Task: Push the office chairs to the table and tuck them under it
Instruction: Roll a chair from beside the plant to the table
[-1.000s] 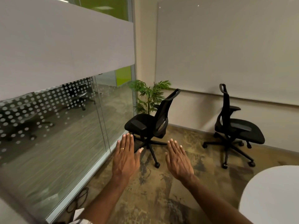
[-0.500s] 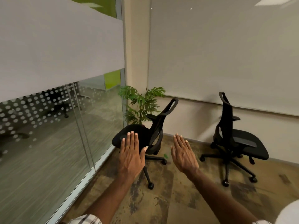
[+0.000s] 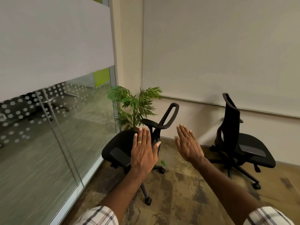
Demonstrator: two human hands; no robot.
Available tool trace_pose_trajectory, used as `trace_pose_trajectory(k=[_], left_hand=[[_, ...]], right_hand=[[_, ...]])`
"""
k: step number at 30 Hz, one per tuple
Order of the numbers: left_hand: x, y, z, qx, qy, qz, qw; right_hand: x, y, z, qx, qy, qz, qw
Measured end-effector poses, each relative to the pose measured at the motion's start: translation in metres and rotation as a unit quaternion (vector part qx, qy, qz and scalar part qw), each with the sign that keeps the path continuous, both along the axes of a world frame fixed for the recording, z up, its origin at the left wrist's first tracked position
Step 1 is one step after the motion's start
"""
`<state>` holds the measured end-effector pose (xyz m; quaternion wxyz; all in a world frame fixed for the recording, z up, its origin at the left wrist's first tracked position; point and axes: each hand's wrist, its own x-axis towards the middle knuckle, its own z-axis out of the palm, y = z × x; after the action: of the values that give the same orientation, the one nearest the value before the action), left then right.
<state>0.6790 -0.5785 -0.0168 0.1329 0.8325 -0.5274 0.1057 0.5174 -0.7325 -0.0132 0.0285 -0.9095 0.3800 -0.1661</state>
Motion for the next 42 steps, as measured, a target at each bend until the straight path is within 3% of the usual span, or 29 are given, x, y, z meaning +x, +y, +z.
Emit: trace_pose_trajectory(k=[16,26,32,37,42], left_hand=[[0.063,-0.272,-0.029,0.011,0.055,0.085,0.995],[0.043,-0.354,-0.064,0.000,0.120,0.079,0.990],[0.051,-0.398,-0.081,0.069,0.165,0.117,0.977],[0.057,-0.431,-0.091,0.097,0.215,0.133,0.963],[0.062,-0.429,-0.094,0.125,0.230,0.138,0.955]], right_hand=[[0.114,-0.330,-0.014,0.017,0.008,0.072,0.997],[0.147,-0.413,-0.039,0.019,0.049,0.131,0.990],[0.190,-0.460,-0.054,0.056,0.113,0.200,0.972],[0.232,-0.521,-0.063,0.030,0.260,0.274,0.925],[0.243,-0.528,-0.080,0.017,0.268,0.317,0.909]])
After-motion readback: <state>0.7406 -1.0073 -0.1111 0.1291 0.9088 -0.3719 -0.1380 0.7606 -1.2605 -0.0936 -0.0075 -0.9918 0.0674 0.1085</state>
